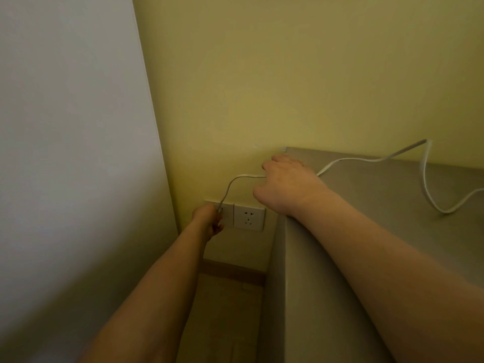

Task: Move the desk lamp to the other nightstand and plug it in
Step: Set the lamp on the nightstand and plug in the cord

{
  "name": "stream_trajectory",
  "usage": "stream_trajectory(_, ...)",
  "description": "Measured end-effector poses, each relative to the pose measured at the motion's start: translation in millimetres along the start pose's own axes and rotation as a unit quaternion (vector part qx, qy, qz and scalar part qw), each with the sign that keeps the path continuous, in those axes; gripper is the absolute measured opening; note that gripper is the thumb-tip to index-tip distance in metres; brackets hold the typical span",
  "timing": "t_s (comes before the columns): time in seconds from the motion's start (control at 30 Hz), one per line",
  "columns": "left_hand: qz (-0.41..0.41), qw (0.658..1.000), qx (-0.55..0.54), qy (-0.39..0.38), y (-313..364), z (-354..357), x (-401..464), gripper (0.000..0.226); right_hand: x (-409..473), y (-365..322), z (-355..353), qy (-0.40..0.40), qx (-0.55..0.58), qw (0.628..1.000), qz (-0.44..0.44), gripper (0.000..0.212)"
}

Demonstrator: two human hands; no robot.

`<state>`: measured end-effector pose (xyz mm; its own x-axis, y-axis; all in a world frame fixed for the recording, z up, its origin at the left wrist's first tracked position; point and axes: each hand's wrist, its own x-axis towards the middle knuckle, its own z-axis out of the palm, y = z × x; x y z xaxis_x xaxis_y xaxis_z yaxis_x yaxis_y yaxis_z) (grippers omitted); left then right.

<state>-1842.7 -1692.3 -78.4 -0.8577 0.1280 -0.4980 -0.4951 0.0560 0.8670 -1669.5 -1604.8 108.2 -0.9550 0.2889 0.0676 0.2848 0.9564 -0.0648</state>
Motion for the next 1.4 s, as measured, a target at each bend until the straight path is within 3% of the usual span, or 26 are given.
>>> stream_trajectory(0.1,0.026,0.999,0.025,0.025,-0.3,4.5,-5.0,0.026,-0.7,-0.1,-0.7,-0.001,0.005,1.000,0.001,0.057)
stream_trajectory(0.23,0.001,1.000,-0.015,-0.027,-3.1,0.4,-2.4,0.028,-1.7,0.2,-0.2,0.002,0.009,1.000,0.001,0.054)
stream_trajectory(0.5,0.002,0.998,0.006,-0.058,0.4,-5.1,2.4,0.025,-2.0,0.4,-1.6,0.001,0.009,1.000,0.000,0.057)
stream_trajectory(0.7,0.019,1.000,-0.007,-0.016,-2.0,6.8,12.6,0.029,-0.4,0.2,-0.3,0.004,0.010,1.000,-0.003,0.056)
stream_trajectory(1.4,-0.006,0.998,-0.007,-0.057,1.4,-4.3,21.4,0.029,-2.3,0.5,0.1,0.029,0.020,0.999,0.004,0.055)
